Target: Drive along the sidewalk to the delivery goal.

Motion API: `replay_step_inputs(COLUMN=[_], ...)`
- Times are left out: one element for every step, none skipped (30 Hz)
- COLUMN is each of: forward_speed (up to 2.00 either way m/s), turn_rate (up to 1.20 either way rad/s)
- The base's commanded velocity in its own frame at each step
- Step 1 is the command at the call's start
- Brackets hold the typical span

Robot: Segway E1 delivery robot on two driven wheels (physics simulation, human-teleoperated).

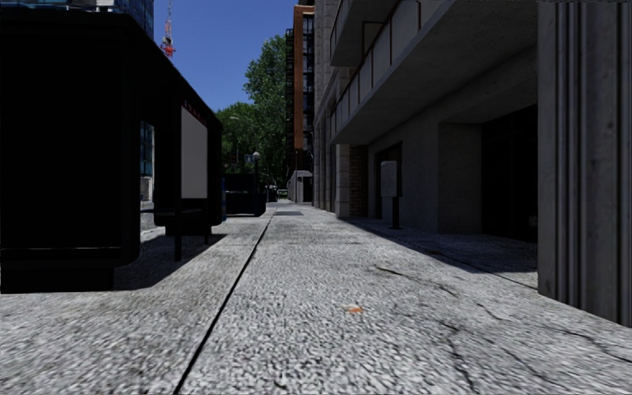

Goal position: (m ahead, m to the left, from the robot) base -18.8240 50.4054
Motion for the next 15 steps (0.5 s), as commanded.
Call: replay_step_inputs(forward_speed=[2.00, 2.00, 2.00, 2.00, 2.00, 2.00, 2.00, 2.00, 2.00, 2.00, 2.00, 2.00, 2.00, 2.00, 2.00], turn_rate=[0.00, 0.00, 0.00, 0.00, 0.00, 0.00, 0.00, 0.00, 0.00, 0.00, 0.17, 0.17, 0.40, 0.53, 0.57])
